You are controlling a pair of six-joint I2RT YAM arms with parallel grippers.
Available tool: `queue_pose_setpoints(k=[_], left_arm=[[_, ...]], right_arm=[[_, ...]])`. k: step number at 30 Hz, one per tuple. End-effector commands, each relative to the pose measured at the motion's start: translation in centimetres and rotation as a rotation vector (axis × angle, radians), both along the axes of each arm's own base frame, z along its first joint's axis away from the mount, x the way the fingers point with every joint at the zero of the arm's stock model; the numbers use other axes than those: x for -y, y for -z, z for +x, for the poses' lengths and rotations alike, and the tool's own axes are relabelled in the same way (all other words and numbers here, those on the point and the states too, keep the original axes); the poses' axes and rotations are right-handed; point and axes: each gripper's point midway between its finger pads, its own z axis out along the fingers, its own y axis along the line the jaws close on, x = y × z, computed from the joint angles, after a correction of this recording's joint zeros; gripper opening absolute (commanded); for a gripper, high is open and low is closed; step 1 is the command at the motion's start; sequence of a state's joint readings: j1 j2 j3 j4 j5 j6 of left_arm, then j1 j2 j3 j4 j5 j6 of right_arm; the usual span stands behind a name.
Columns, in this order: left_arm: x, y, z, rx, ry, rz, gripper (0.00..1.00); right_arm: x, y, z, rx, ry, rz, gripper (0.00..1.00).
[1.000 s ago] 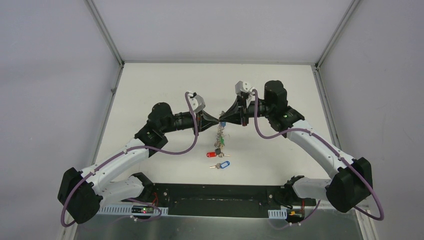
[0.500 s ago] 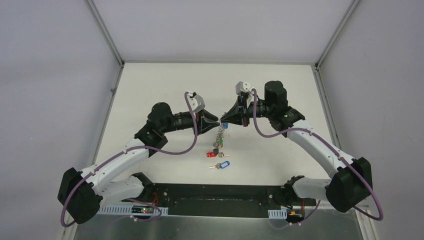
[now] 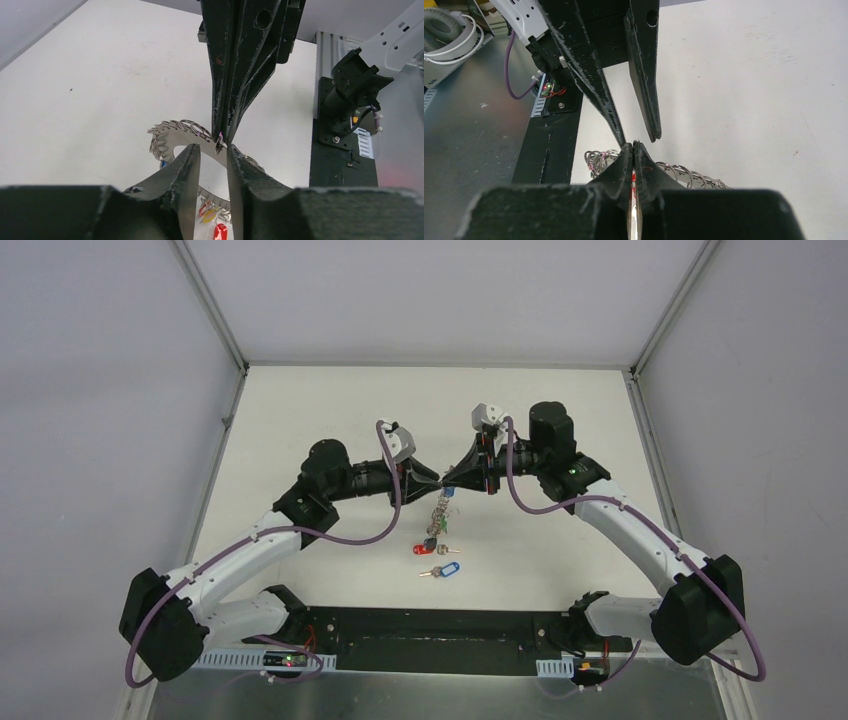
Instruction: Put the keys on the keyring
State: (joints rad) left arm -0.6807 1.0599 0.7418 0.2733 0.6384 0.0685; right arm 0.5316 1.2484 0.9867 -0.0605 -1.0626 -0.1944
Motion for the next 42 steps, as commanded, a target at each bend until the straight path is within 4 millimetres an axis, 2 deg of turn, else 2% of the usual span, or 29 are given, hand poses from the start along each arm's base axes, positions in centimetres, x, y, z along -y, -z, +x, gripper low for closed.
queue_pose_setpoints(k=[1, 4, 9, 12, 14, 17, 21, 27, 34, 38, 42], left_arm=[[0.7, -2.1, -0.3, 0.056, 0.048, -0.019, 0.21], [1.0, -2.0, -0.4, 0.05, 0.07, -0.015, 0.15], [1.3, -1.9, -0.7, 0.05, 0.103, -0.013, 0.23], [1.5, -2.1, -1.0, 0.052, 0.124, -0.016, 0.23], [1.6, -2.2, -1.0, 0.053, 0.131, -0.025, 0.18], [1.7, -2.4, -1.1, 0.054, 0.136, -0.039, 0.0], [1.7, -2.4, -1.4, 0.053, 0.144, -0.053, 0.0], [1.0, -2.7, -1.3, 0.081, 0.1, -0.07, 0.0], [-0.2, -3.8, -1.8, 0.191, 0.071, -0.07, 0.0], [-1.4, -4.9, -2.6, 0.335, 0.056, -0.075, 0.0], [-2.4, -5.9, -3.4, 0.535, 0.046, -0.075, 0.0]], right_arm=[[0.0, -2.5, -0.6, 0.079, -0.054, 0.06, 0.0], [0.0, -2.5, -0.6, 0.079, -0.057, 0.061, 0.0], [-0.1, -2.8, -0.7, 0.082, -0.066, 0.066, 0.0], [-0.1, -2.9, -0.8, 0.08, -0.072, 0.068, 0.0], [-0.1, -2.8, -0.8, 0.076, -0.074, 0.067, 0.0], [-0.1, -2.8, -0.8, 0.072, -0.075, 0.068, 0.0], [0.0, -3.2, -1.3, 0.079, -0.095, 0.079, 0.0], [0.5, -4.2, -0.2, 0.132, 0.004, 0.088, 0.5], [1.9, -5.3, -1.5, 0.239, 0.025, 0.125, 0.73], [2.4, -5.5, -2.0, 0.277, 0.04, 0.133, 0.79], [2.6, -5.9, -2.7, 0.289, 0.018, 0.144, 0.8]])
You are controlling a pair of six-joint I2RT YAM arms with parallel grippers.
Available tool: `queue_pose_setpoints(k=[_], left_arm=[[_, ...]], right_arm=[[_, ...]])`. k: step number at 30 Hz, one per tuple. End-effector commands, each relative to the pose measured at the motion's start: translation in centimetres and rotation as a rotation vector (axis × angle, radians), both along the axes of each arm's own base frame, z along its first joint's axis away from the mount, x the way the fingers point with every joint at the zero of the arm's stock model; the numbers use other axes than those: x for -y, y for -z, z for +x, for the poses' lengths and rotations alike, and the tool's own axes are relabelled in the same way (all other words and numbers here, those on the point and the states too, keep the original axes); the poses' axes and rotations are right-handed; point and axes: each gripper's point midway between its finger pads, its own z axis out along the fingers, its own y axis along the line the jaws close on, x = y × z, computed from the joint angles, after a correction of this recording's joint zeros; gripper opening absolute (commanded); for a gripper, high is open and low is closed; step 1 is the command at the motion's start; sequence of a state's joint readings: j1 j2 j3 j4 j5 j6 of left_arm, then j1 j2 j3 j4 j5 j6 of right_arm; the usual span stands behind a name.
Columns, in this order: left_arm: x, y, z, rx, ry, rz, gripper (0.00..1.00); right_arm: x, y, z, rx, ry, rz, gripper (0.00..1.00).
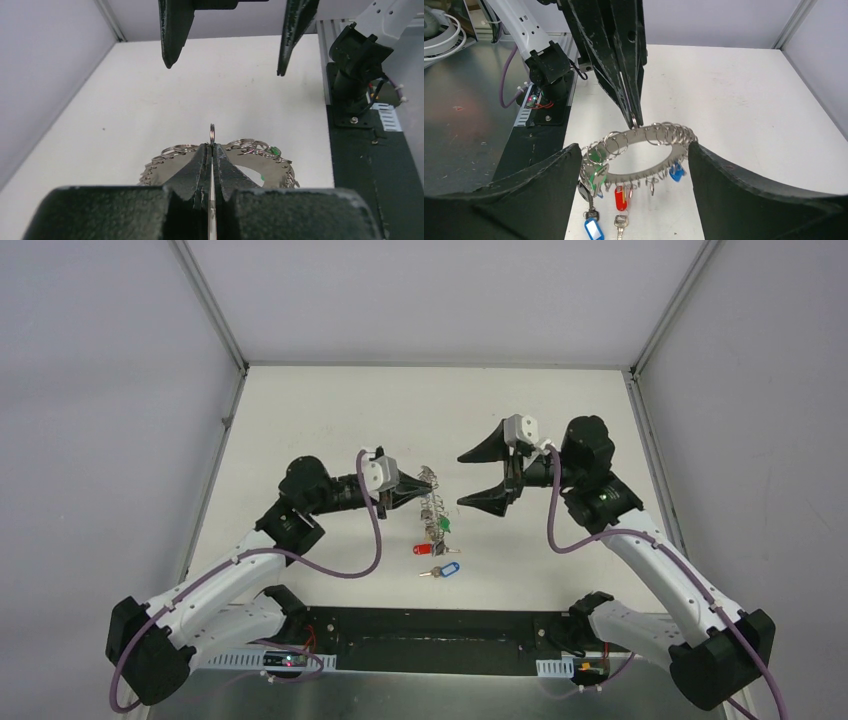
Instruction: Put the keys on the keyring
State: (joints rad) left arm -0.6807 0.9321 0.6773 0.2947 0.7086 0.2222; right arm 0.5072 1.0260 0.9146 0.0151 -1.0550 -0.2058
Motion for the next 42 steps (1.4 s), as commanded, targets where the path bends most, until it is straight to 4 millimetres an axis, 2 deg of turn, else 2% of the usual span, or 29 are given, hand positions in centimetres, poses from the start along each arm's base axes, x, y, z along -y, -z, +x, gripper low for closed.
queue_pose_setpoints(k=[1, 5, 10, 14, 20, 24, 31, 42], left_arm=[[-1.3, -4.5, -1.2, 0.367, -0.01, -0.075, 0.0], [-2.0, -5.1, -1.7, 0.513, -0.022, -0.067, 0.0], [-2.2, -5.7, -2.1, 0.547, -0.023, -0.072, 0.0], [-2.1, -6.0, -1.9, 0.448, -0.026, -0.099, 0.0], [-1.4, -6.6, -0.9, 0.141, -0.045, -0.223, 0.0], [-1.0, -7.1, -0.8, 0.012, -0.022, -0.322, 0.0], [-1.2, -7.5, -1.4, -0.002, 0.017, -0.426, 0.0], [-1.0, -7.5, -2.1, -0.007, 0.057, -0.422, 0.0]], right_arm=[[0.2, -1.2, -0.5, 0.084, -0.022, 0.033, 0.8], [0.1, -1.4, -1.0, 0.086, -0.055, 0.041, 0.8], [0.0, -1.6, -1.2, 0.081, -0.074, 0.049, 0.78], [-0.3, -1.8, -1.0, 0.06, -0.077, 0.061, 0.72], [-1.1, -2.1, -0.8, 0.012, -0.079, 0.086, 0.58], [-1.7, -2.3, -0.7, 0.004, -0.075, 0.101, 0.5], [-2.7, -2.1, -0.9, -0.005, -0.093, 0.106, 0.42], [-3.5, -2.4, 0.4, -0.015, -0.044, 0.113, 0.31]])
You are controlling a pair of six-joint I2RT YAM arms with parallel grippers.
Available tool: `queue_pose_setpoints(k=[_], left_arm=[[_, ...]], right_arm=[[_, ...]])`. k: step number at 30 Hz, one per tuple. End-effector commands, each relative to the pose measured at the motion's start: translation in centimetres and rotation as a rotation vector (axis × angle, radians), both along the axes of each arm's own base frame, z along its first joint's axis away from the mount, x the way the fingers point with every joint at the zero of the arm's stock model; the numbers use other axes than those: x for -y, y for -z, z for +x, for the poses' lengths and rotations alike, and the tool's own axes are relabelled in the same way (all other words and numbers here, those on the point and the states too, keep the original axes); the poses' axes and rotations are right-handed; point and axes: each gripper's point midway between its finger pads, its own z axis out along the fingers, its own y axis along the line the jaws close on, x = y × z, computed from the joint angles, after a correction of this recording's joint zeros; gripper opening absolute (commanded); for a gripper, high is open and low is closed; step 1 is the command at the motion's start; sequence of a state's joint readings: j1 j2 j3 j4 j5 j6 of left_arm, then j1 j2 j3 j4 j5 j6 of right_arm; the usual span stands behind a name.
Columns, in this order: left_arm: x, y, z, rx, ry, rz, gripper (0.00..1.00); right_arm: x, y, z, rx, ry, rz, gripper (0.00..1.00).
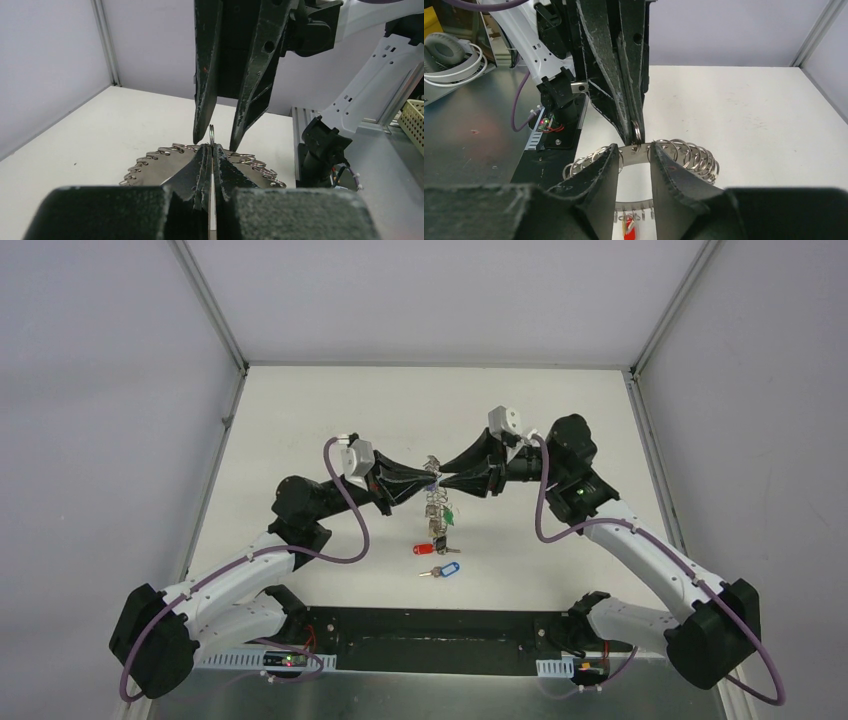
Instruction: Put the keys on the keyring
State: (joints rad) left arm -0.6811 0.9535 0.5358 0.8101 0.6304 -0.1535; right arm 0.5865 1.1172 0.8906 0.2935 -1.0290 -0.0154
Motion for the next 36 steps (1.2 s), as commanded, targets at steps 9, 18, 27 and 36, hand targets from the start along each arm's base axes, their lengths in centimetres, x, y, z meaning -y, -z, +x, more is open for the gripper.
queue_pose_setpoints(k=[9, 18, 27, 36], left_arm=[[-0.5, -3.2, -1.3, 0.089, 0.026, -0.082, 0.0], [-0.4, -3.0, -1.3, 0.089, 0.032, -0.064, 0.0], [-0.8, -2.5, -1.5, 0.084, 0.009, -0.018, 0.49], [-3.6, -1.4, -2.5, 0.14, -0.109, 0.145, 0.63]], right_arm=[[-0.7, -1.8, 0.1, 0.022, -0.013, 0.042, 0.2], [-0.8, -2.2, -0.3, 0.02, -0.039, 0.055, 0.06], [-0.7, -2.1, -0.2, 0.021, -0.022, 0.056, 0.0], [-0.3, -1.2, -0.8, 0.036, -0.04, 0.003, 0.0]])
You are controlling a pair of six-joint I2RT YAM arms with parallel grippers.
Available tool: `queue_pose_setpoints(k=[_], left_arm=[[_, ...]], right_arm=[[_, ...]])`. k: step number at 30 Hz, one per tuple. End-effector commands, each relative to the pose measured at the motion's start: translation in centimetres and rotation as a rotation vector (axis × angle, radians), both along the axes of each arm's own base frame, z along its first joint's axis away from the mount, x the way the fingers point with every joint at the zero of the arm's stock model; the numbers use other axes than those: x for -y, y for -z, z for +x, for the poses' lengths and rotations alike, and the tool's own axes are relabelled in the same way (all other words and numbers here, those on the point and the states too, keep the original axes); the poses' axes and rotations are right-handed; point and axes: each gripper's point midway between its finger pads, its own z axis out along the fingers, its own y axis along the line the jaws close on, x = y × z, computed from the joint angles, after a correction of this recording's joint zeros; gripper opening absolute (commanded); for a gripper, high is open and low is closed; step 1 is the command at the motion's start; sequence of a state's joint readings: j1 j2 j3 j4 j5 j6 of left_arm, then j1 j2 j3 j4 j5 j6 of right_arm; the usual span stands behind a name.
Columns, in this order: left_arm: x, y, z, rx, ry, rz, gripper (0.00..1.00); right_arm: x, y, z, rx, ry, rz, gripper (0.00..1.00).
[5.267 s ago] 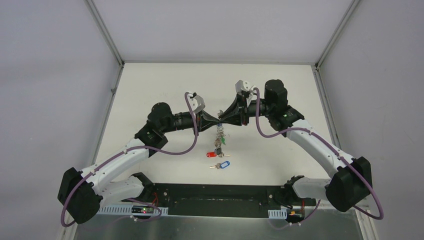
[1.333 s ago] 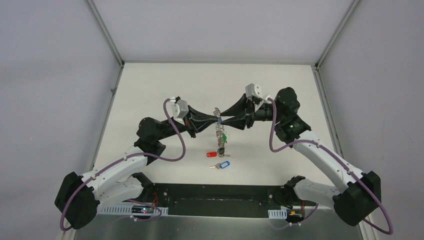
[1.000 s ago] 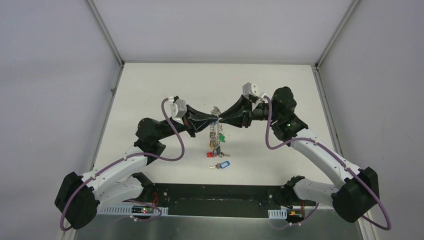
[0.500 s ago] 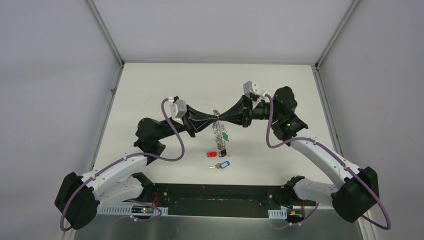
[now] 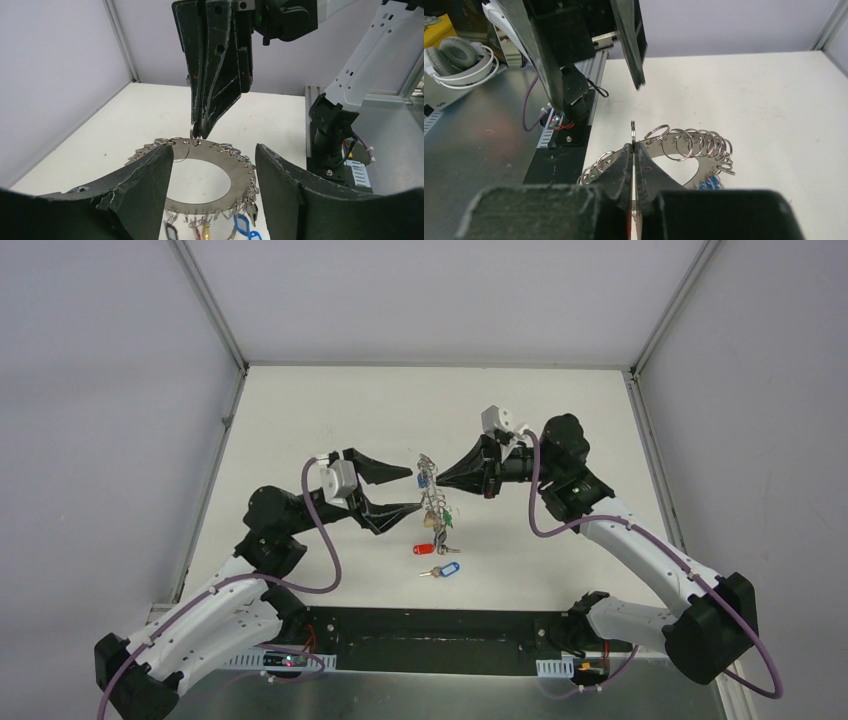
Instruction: Put the keys on the keyring
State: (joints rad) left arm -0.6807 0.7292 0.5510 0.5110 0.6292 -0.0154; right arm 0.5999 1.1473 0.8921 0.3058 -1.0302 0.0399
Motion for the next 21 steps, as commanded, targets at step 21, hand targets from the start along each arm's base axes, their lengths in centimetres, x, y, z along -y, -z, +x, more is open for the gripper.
queue_pose_setpoints(k=[21], left_arm=[[1.7, 1.5, 2.8, -0.106, -0.027, 0.27, 0.39]], right_arm=[[1.7, 0.6, 0.5, -0.022, 0.068, -0.264, 0.0]])
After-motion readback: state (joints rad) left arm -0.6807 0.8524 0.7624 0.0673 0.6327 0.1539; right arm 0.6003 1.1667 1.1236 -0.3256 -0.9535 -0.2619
